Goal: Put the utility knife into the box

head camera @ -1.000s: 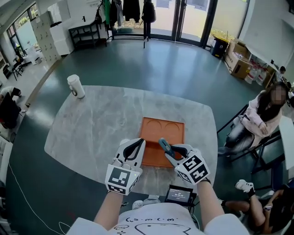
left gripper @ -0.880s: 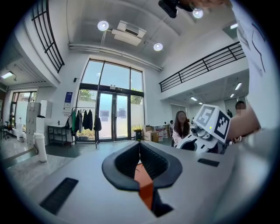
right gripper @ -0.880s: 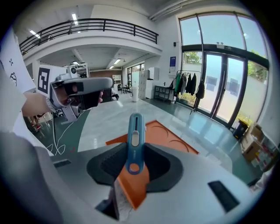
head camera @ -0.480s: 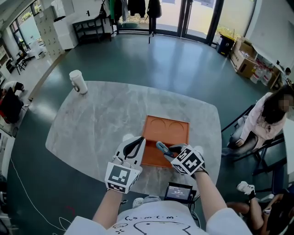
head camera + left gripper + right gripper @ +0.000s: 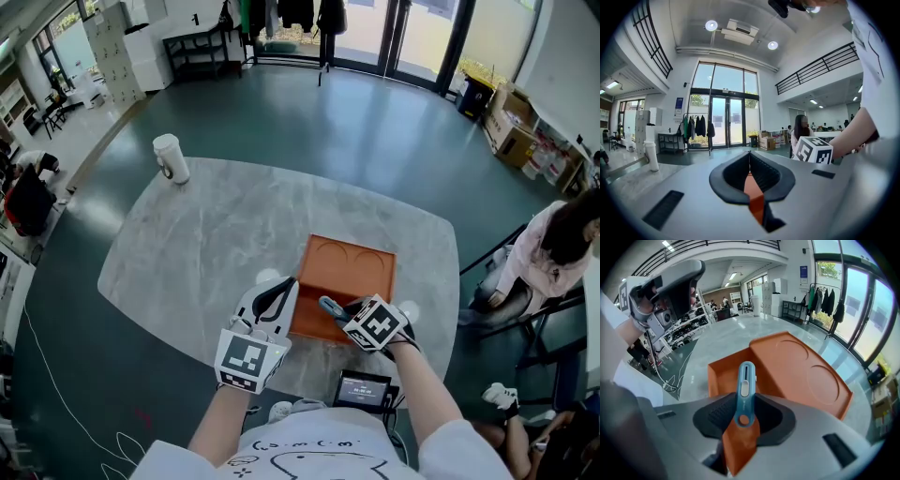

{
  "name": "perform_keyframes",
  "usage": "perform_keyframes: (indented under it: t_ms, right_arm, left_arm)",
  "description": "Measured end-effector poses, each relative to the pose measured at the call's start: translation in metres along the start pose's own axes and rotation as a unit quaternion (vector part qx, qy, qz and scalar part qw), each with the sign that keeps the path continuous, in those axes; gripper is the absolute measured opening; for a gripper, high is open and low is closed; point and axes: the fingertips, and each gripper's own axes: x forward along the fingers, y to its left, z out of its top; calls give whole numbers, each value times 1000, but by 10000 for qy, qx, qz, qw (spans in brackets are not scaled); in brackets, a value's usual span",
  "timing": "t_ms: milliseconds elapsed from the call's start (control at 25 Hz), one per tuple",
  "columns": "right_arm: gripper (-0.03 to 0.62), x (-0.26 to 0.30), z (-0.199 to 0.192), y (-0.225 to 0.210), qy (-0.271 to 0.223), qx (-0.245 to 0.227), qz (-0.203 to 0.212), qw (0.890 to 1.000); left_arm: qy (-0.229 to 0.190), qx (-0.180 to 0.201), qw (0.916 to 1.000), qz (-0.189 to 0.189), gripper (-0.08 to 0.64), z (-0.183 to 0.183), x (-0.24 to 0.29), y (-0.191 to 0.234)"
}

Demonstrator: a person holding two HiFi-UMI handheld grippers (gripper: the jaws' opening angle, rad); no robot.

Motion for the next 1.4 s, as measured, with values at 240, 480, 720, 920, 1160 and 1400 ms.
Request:
perform_keyframes:
  t_ms: [240, 480, 720, 920, 1160, 1400]
  right_arm:
    - [133, 19, -8, 0, 276, -49, 119, 9995]
    - [133, 34, -11, -3, 525, -128, 99, 9985]
    - [133, 39, -11, -4, 606, -214, 144, 9978]
    - [133, 44, -14, -3, 730, -302, 105, 9968]
    - [167, 48, -19, -2, 821, -258, 0, 9963]
    - [247, 40, -20, -1, 610, 23, -87, 9981]
  left_arm:
    - [44, -12, 9999, 146, 15, -4, -3, 3]
    - [34, -32, 9997, 255, 15, -5, -6, 8]
    - [92, 23, 9995, 311, 15, -2, -8, 8]
    - [76, 16, 9993, 375, 15, -4, -11, 10]
    - [127, 52, 9992, 368, 15, -4, -17, 14]
    - [102, 90, 9996, 249, 15, 0, -21, 9]
